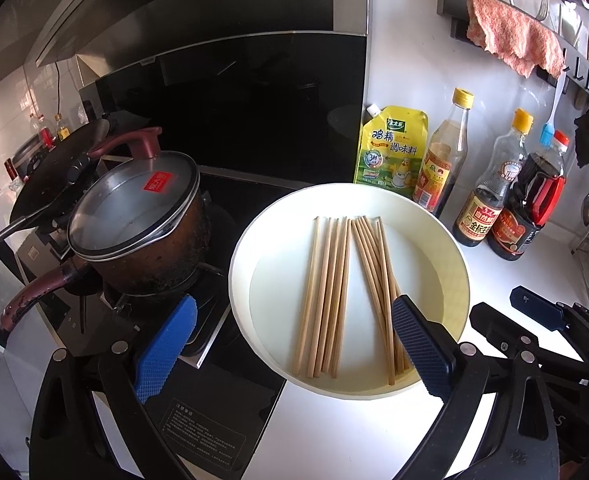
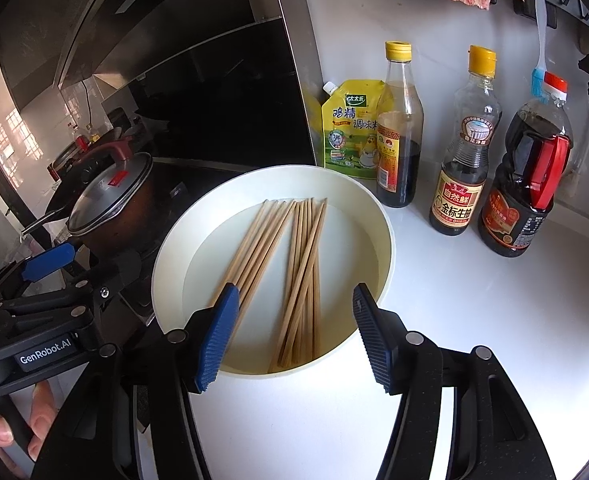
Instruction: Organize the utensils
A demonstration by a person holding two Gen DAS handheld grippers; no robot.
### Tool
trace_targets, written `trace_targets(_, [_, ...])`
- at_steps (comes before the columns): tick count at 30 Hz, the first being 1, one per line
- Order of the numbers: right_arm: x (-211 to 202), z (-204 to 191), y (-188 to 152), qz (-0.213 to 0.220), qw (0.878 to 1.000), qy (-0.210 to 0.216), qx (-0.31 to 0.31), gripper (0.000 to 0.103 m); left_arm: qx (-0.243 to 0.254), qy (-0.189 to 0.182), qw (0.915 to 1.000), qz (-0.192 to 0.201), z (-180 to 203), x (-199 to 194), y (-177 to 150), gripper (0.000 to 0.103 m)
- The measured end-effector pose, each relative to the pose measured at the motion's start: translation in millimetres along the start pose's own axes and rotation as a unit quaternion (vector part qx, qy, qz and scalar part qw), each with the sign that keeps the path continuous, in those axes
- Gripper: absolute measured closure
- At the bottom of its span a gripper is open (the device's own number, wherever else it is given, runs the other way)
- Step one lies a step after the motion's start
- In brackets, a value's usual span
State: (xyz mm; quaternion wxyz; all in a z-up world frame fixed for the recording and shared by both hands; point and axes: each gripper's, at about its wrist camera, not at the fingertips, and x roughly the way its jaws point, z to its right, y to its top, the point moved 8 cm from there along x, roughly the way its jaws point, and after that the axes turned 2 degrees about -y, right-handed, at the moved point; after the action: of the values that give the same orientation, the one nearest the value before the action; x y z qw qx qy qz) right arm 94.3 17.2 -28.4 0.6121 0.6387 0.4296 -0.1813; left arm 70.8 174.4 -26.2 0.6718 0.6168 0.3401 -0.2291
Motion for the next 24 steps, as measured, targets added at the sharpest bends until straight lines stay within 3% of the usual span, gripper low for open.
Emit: trace_targets(24, [-8.4,-1.3,-5.3,0.005,1.000,0.000,0.004,0.046,-0.004,0.010,0.9999,-0.006,-5.4,-6.1,-4.5,0.007])
